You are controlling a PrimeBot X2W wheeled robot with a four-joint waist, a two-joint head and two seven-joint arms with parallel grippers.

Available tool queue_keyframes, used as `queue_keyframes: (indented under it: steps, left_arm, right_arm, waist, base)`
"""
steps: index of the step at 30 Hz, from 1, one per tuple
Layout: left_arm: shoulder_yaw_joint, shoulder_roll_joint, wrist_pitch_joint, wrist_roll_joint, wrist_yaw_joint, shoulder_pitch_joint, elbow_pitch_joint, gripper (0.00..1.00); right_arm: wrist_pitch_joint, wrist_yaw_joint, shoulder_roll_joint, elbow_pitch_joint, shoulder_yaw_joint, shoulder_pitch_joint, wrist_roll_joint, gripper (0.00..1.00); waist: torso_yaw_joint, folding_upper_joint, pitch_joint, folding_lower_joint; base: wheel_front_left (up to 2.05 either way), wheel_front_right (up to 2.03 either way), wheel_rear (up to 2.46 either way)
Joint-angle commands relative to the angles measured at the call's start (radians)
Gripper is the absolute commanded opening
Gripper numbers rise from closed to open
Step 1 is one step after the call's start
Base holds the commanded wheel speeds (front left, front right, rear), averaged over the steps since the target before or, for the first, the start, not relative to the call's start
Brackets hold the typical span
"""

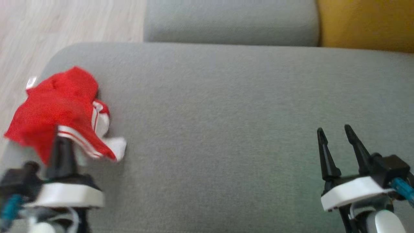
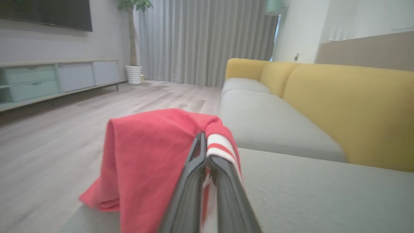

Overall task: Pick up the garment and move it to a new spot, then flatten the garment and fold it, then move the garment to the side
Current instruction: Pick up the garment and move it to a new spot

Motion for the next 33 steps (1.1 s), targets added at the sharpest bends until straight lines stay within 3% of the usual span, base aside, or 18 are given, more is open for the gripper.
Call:
queue_keyframes:
  steps: [1,8,14,19,27,33]
  left_arm:
    - [0.012,0.001,0.003,-0.001,-0.011,-0.05,-0.058,0.0]
    - [-0.118,-0.043,0.017,-0.01,-0.073,-0.09,-0.051,0.0]
    - [-0.273,-0.087,0.02,0.001,-0.164,-0.25,0.051,0.0]
    - [-0.372,-0.115,0.016,0.014,-0.207,-0.42,0.142,0.0]
    - [-0.539,-0.134,0.023,0.0,-0.236,-0.66,0.28,0.0]
    - [-0.671,-0.135,0.056,-0.064,-0.221,-0.778,0.419,0.0]
  right_arm:
    - [0.007,0.008,-0.003,-0.046,0.016,-0.02,0.007,1.0]
    - [0.033,0.008,-0.002,-0.082,0.017,-0.011,0.012,1.0]
    - [0.035,0.008,-0.001,-0.117,0.023,-0.042,0.025,1.0]
    - [0.021,0.008,-0.001,-0.135,0.036,-0.079,0.047,1.0]
    - [-0.036,0.008,-0.001,-0.109,0.06,-0.126,0.105,1.0]
    - [-0.083,0.008,-0.001,-0.063,0.069,-0.143,0.141,1.0]
  waist:
    - [-0.03,-0.0001,-0.021,0.0001]
    - [-0.106,-0.0001,-0.009,0.0001]
    - [-0.208,-0.0001,0.066,0.0001]
    - [-0.309,-0.0001,0.16,0.0001]
    - [-0.462,-0.0001,0.292,0.0001]
    - [-0.518,-0.0001,0.354,0.0001]
  base:
    - [0.0,0.0,0.0]
    - [0.0,0.0,0.0]
    - [0.0,0.0,0.0]
    - [0.0,0.0,0.0]
    - [0.0,0.0,0.0]
    - [0.0,0.0,0.0]
